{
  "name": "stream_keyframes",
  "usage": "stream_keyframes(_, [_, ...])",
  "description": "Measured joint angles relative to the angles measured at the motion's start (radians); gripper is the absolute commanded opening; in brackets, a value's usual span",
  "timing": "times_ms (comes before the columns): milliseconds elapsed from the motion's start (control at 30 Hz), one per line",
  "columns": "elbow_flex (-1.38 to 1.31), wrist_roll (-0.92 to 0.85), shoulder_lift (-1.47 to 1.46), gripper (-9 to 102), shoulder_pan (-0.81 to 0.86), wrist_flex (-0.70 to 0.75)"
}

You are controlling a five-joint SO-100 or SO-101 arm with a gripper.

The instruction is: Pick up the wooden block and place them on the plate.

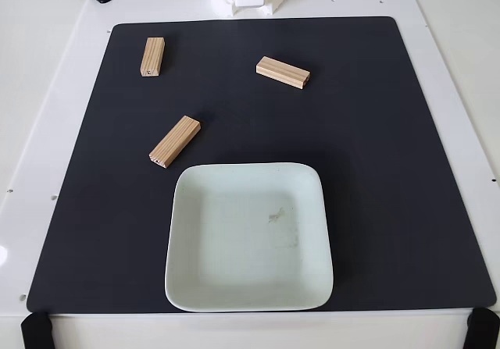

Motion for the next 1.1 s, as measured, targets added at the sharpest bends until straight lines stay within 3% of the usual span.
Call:
stream_keyframes(333, [-0.382, -0.072, -0.456, -1, 0.063, 0.067])
stream_keyframes(1100, [-0.396, -0.101, -0.742, -1, 0.087, -0.051])
